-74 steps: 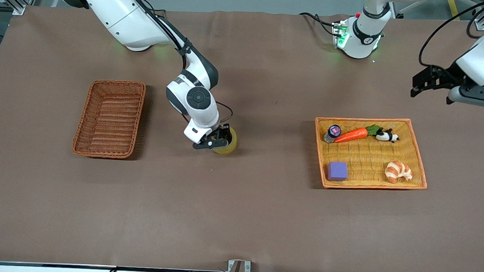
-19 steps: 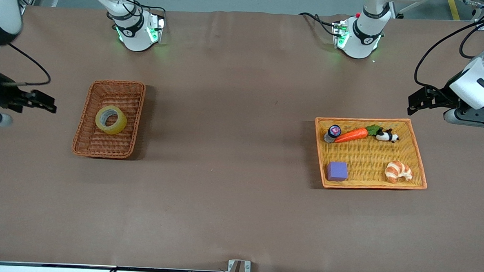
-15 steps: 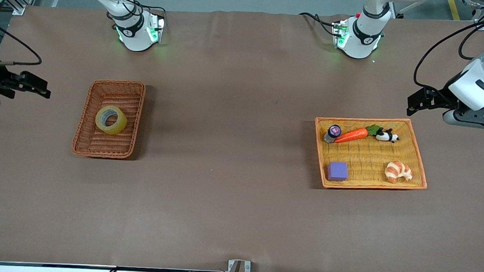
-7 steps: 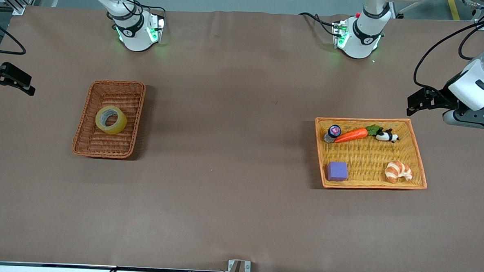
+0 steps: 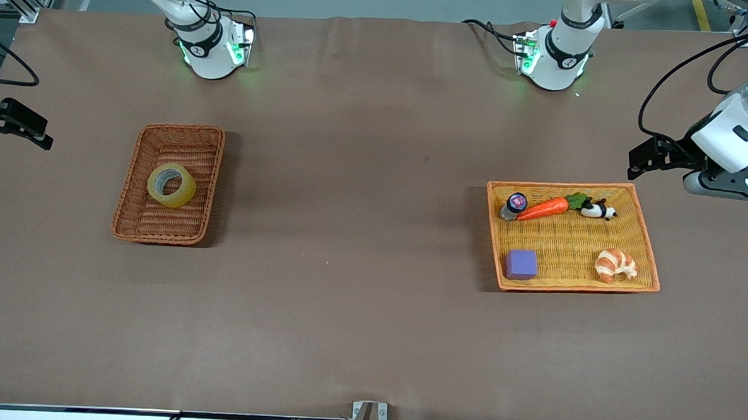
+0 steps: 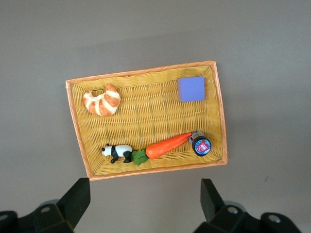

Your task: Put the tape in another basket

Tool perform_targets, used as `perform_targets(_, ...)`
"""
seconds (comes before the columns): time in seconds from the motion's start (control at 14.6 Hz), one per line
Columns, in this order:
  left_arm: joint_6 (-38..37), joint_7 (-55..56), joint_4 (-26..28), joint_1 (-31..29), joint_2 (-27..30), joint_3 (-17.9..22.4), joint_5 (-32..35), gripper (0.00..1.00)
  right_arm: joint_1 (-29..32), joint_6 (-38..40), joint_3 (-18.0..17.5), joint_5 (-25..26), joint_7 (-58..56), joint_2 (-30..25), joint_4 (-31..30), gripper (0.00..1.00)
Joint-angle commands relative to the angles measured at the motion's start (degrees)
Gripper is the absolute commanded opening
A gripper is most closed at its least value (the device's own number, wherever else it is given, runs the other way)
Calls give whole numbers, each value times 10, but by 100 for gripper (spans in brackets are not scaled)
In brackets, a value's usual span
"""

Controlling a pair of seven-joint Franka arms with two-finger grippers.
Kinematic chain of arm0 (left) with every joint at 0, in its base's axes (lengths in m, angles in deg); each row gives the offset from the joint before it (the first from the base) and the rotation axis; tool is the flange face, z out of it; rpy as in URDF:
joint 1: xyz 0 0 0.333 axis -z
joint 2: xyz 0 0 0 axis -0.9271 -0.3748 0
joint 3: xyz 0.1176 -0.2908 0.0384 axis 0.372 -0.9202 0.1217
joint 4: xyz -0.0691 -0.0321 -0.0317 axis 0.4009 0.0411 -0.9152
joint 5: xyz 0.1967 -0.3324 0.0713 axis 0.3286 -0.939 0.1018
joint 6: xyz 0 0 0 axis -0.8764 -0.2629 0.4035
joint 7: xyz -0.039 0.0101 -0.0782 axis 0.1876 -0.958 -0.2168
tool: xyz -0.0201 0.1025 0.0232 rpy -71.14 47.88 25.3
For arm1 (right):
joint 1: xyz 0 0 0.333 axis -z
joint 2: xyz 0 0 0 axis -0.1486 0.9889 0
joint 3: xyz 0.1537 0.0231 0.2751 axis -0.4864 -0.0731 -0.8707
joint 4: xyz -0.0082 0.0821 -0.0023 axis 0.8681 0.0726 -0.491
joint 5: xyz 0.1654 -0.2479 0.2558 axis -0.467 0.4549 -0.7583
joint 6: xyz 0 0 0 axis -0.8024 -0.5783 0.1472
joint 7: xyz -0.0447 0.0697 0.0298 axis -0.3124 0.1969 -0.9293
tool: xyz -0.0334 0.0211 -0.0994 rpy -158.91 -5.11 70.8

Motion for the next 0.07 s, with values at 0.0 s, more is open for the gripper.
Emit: perform_targets(0.0, -1, -2, -12, 1, -6, -2, 12, 100, 4, -2, -3, 3, 5, -2, -2, 100)
